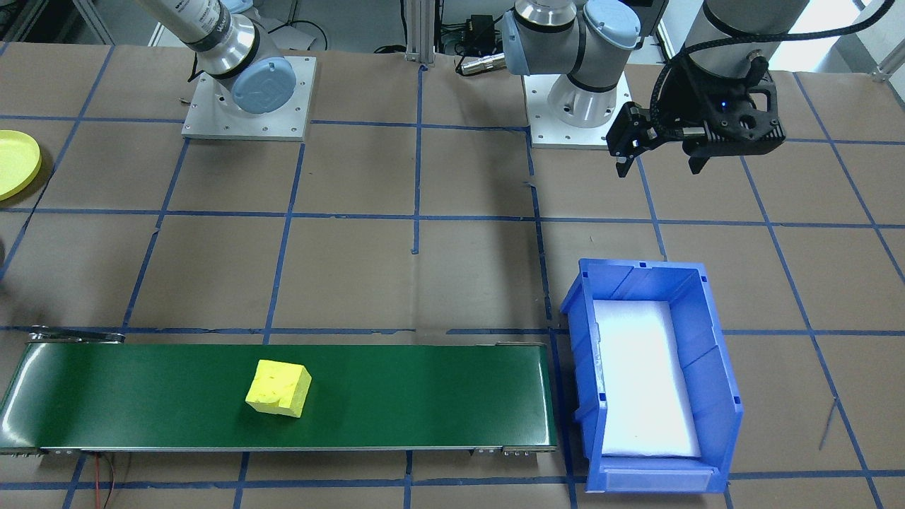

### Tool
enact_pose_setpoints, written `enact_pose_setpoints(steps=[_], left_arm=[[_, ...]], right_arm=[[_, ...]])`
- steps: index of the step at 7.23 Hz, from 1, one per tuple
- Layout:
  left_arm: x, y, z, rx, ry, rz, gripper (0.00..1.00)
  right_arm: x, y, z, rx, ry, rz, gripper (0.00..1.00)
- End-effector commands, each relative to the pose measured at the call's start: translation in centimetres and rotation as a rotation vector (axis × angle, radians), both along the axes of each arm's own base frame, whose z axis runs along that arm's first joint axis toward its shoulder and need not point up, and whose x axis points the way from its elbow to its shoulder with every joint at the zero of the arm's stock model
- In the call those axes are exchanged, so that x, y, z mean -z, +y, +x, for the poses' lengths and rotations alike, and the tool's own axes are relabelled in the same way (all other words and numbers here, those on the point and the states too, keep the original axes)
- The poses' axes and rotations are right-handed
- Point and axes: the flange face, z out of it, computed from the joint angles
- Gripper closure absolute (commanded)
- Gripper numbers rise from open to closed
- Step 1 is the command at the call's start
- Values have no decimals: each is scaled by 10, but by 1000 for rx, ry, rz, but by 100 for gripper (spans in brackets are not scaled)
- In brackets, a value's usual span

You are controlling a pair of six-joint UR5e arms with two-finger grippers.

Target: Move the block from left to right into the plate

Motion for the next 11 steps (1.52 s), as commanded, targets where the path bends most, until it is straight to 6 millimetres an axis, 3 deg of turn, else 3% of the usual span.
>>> enact_pose_setpoints(steps=[1, 3, 4, 5, 6, 9, 10, 11], left_arm=[[0, 0, 0, 1, -1, 2, 0], [0, 0, 0, -1, 0, 0, 0], [0, 0, 0, -1, 0, 0, 0], [0, 0, 1, -2, -3, 2, 0], [-1, 1, 1, -1, -3, 0, 0], [-1, 1, 2, -4, -8, 2, 0], [-1, 1, 1, -2, -6, 1, 0], [0, 1, 2, -4, -5, 2, 0]], right_arm=[[38, 17, -28, -101, -15, -46, 63], [50, 19, -33, -125, -24, -46, 61], [50, 23, -37, -123, -24, -47, 55], [50, 23, -37, -126, -22, -48, 24], [50, 23, -37, -140, -24, -49, 0], [21, 21, -38, -139, 15, -69, 0], [-19, 14, -26, -136, 53, -132, 0], [-43, -14, 8, -154, 69, -143, 0]])
